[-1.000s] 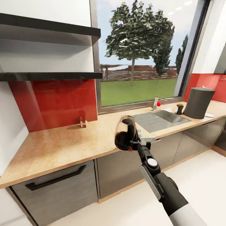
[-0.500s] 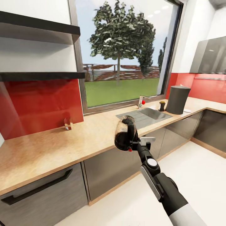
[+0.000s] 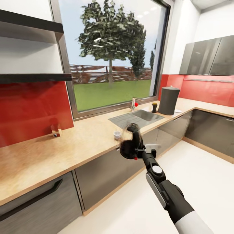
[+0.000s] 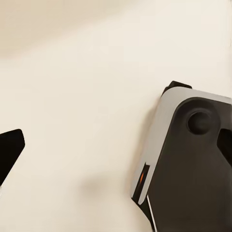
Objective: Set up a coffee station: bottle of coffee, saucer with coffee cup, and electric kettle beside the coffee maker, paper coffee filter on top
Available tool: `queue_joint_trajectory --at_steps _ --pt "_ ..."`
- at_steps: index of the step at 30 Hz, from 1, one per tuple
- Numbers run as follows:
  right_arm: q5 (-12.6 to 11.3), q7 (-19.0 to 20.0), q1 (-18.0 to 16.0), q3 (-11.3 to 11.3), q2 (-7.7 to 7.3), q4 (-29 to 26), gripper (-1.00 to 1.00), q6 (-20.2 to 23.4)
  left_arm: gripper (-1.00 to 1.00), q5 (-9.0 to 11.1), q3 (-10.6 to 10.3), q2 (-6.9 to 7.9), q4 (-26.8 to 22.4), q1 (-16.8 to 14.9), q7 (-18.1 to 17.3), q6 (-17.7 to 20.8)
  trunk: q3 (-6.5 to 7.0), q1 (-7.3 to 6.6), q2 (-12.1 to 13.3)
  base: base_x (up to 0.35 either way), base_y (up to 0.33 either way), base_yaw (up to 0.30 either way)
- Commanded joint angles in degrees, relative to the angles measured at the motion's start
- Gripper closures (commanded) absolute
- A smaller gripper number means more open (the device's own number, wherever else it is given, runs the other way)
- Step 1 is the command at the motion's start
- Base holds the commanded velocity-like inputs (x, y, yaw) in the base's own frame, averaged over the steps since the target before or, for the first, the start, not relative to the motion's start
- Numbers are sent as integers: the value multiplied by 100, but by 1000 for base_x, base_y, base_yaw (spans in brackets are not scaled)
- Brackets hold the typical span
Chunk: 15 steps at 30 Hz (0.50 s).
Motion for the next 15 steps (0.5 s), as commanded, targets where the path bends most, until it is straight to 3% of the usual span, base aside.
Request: queue_joint_trajectory --at_steps 1,3,4,5,15 --pt "-8 -51 -9 25 -9 -9 100 23 -100 60 -35 -1 15 -6 -44 -20 -14 2 -9 0 0 -266" --pt "-8 -52 -9 9 -12 -3 100 22 -100 60 -35 -1 15 -6 -44 -21 -24 2 -9 0 0 -266" --pt "-8 -45 -9 -338 -5 -4 100 14 -100 46 -36 -2 15 -6 -44 -21 -29 2 -9 168 -111 -266" --pt "-8 -44 -9 -392 -4 -7 100 13 -100 45 -35 -5 15 -6 -44 -21 -34 2 -9 200 -151 -266" --pt "-8 -51 -9 -468 -12 69 100 13 -100 43 -37 -9 15 -6 -44 -21 -85 2 -9 227 -189 -266"
